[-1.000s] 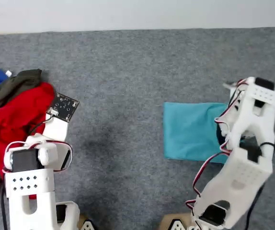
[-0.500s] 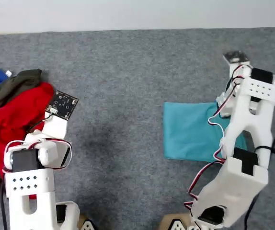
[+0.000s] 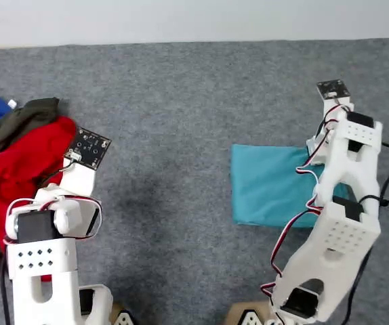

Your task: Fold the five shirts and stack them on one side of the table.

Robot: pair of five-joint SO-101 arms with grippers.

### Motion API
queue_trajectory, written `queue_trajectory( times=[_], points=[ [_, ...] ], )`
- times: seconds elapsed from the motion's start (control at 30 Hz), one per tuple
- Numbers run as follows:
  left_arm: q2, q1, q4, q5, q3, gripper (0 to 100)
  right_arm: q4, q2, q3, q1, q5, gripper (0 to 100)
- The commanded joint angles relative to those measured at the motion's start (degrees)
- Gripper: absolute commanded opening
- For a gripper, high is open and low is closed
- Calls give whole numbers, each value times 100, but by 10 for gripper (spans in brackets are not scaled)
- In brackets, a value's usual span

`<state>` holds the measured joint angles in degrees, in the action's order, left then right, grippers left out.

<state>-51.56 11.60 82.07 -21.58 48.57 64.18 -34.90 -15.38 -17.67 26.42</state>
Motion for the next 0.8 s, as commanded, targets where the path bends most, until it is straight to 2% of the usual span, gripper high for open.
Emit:
queue_trajectory(
  times=[0.0,0.2,0.5,0.67,0.77],
  points=[
    [-79,-44,-88,-62,-75,5,127,374,-510,13,0,10],
    [-79,-44,-97,-62,-75,5,637,963,-615,189,0,10],
    [-79,-44,-79,-44,-303,5,119,84,-633,-409,0,11],
    [-88,-35,158,-26,-462,5,1200,558,-993,-198,-53,10],
    [-88,0,158,220,-418,5,1789,1095,-1046,127,-62,10]
  ],
)
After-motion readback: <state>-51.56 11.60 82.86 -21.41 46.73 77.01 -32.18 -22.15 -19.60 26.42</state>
